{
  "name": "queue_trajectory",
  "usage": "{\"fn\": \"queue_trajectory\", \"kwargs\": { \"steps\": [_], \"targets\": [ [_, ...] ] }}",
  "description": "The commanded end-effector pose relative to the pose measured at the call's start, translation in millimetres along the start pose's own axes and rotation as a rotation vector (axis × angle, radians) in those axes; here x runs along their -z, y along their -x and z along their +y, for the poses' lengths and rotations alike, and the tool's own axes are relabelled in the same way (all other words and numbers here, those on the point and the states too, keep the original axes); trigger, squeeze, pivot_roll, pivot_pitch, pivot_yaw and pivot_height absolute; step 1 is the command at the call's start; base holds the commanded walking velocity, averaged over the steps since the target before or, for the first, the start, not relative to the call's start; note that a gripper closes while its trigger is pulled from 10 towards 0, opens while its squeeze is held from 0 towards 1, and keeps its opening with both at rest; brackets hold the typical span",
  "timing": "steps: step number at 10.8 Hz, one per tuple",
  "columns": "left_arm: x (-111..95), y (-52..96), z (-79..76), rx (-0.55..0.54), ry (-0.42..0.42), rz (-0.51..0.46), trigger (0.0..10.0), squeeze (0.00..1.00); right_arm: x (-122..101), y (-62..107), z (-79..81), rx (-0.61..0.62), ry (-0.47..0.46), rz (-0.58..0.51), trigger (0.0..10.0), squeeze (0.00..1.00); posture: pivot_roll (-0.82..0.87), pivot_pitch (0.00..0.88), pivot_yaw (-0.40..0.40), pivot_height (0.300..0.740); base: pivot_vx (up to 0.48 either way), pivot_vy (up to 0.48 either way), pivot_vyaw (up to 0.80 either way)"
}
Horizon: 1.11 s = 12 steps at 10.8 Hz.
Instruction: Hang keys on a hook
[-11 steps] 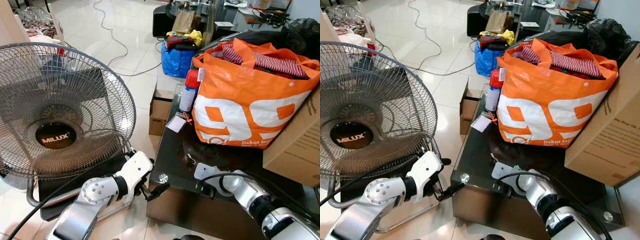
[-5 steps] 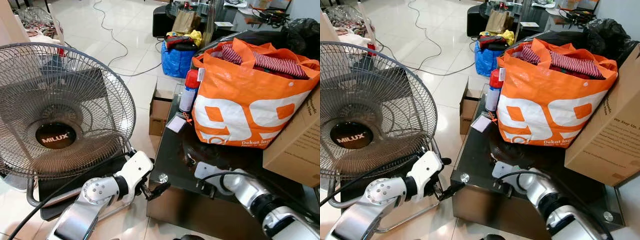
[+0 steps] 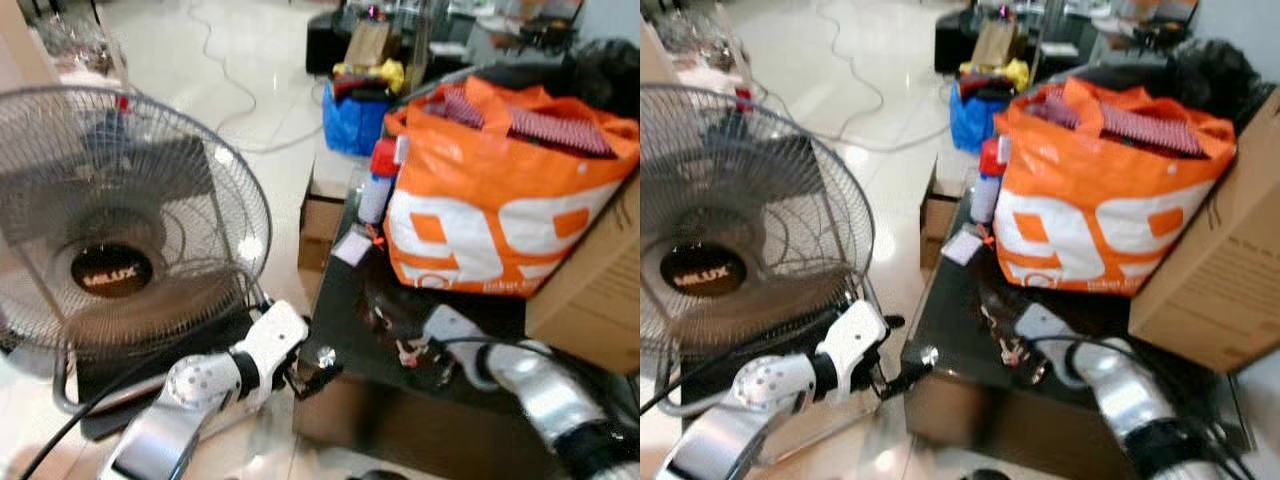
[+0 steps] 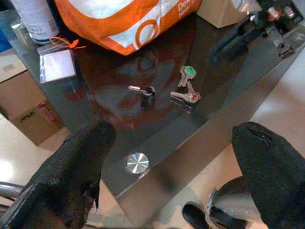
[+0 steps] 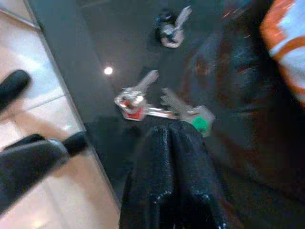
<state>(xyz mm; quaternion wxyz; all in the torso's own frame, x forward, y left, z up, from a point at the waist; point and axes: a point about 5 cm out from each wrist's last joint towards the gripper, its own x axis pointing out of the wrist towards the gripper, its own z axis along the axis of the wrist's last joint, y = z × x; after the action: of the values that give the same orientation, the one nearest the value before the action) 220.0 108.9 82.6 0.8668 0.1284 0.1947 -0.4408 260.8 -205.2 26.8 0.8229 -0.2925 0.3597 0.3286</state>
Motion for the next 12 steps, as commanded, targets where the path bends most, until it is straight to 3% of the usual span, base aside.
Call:
{"fn": "queue_trajectory", "kwargs": {
  "steps": [1,2,3,5,7,8,9,11,12],
  "targets": [
    [-2.3,-3.3,-1.2,0.011,-0.016,-0.007,10.0,0.00,-2.9,-0.4,-1.0,0.030,0.080,0.004,10.0,0.00,-0.17,0.000,-0.067,0.740,0.000,0.000,0.00],
    [-2.9,-4.1,-1.3,0.012,-0.018,-0.008,10.0,0.00,-8.8,-7.0,2.5,0.037,0.072,-0.005,10.0,0.00,-0.17,0.000,-0.067,0.740,0.000,0.000,0.00],
    [-2.5,-2.8,-0.8,0.015,-0.022,-0.004,10.0,0.00,-20.1,-20.0,12.4,0.014,0.112,-0.008,10.0,1.00,-0.16,0.000,-0.060,0.740,0.000,0.000,0.00],
    [-0.8,1.8,-0.7,0.015,-0.024,0.009,10.0,0.00,-26.1,-39.4,27.6,-0.041,0.146,-0.002,10.0,1.00,-0.14,0.000,-0.065,0.740,0.000,0.000,0.00],
    [2.3,6.9,-2.9,0.016,-0.020,0.023,10.0,0.00,-25.8,-48.0,35.4,-0.045,0.180,0.017,10.0,1.00,-0.13,0.000,-0.068,0.740,0.000,0.000,0.00],
    [3.5,8.9,-4.5,0.019,-0.018,0.029,10.0,0.00,-25.0,-51.7,35.0,-0.015,0.198,0.032,10.0,0.84,-0.12,0.000,-0.069,0.740,0.000,0.000,0.00],
    [4.3,10.5,-6.0,0.021,-0.015,0.032,10.0,0.00,-24.8,-53.1,34.9,-0.012,0.202,0.036,10.0,0.00,-0.12,0.000,-0.070,0.740,0.000,0.000,0.00],
    [5.7,11.7,-8.2,0.023,-0.010,0.038,10.0,0.00,-22.6,-54.2,31.3,0.009,0.197,0.055,10.0,0.00,-0.12,0.000,-0.069,0.740,0.000,0.000,0.00],
    [5.3,11.6,-8.6,0.024,-0.008,0.039,10.0,0.00,-19.7,-54.9,29.0,0.011,0.196,0.072,9.2,0.00,-0.13,0.000,-0.070,0.740,0.000,0.000,0.00]
  ]
}}
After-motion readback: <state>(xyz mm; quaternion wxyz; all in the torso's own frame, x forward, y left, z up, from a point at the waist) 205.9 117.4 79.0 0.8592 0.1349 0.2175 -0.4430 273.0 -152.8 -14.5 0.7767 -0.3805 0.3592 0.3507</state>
